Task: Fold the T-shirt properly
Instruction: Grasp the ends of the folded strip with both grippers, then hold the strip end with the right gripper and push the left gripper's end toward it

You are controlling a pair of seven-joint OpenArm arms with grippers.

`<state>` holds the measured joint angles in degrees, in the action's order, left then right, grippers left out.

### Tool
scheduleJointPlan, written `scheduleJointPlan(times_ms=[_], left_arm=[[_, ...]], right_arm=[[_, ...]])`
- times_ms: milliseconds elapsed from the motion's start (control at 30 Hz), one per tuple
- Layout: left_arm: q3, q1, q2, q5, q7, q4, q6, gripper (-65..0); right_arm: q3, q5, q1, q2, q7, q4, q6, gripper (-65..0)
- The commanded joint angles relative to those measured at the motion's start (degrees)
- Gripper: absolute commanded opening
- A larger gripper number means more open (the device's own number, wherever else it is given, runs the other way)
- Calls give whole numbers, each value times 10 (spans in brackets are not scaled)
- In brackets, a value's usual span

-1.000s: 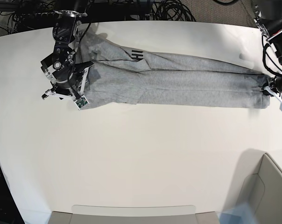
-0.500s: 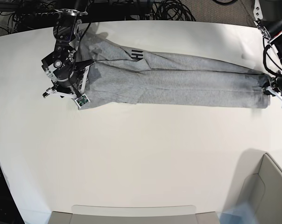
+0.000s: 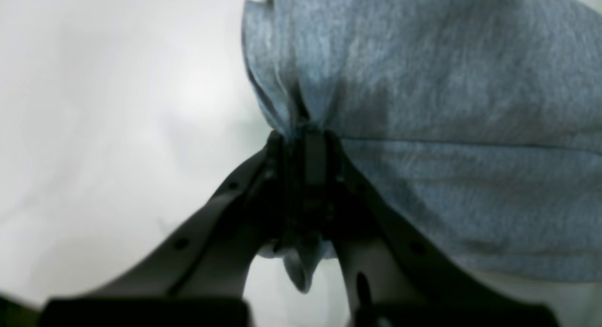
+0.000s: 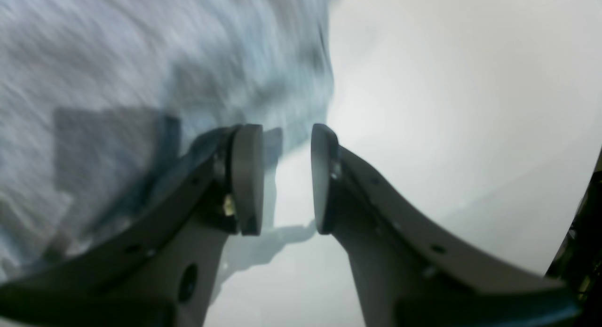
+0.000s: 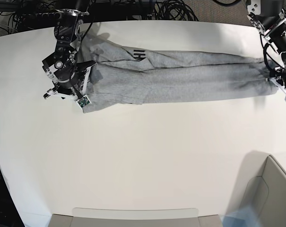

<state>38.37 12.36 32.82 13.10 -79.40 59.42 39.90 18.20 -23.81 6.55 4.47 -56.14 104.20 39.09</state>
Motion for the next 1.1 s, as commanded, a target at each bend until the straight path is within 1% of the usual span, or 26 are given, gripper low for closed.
scheduleJointPlan(times_ms=[0, 200, 300, 367, 467, 633, 700, 800, 867, 1067], left_arm=[[6, 11, 17, 4, 2, 28, 1, -650], [33, 10, 16, 4, -6, 106, 1, -650], [30, 10, 14, 5, -6, 159, 1, -650], [28, 1, -5, 5, -6, 191, 1, -650], [27, -42, -35, 5, -6, 259, 1, -650], [-38, -102, -105, 1, -6, 396, 1, -650], [-60, -121, -128, 0, -6, 439, 1, -650], [-76, -129, -150, 0, -6, 480, 1, -650], [-89, -129, -158, 0, -6, 491, 1, -650], [-173, -130, -161, 3, -6, 493, 1, -650]], right_arm=[[0, 2, -8, 0, 6, 12, 9, -471], [0, 4, -8, 0, 5, 11, 9, -472], [-1, 4, -8, 0, 5, 11, 9, -472], [-1, 4, -8, 1, 5, 11, 9, -472], [-1, 4, -8, 5, 5, 10, 9, -472], [-2, 4, -8, 5, 8, 10, 9, -472], [-2, 3, -9, 8, 8, 10, 9, -472], [-2, 4, -9, 8, 7, 10, 9, -472], [-2, 4, -9, 8, 6, 10, 9, -472], [-2, 2, -7, 8, 7, 10, 9, -472]])
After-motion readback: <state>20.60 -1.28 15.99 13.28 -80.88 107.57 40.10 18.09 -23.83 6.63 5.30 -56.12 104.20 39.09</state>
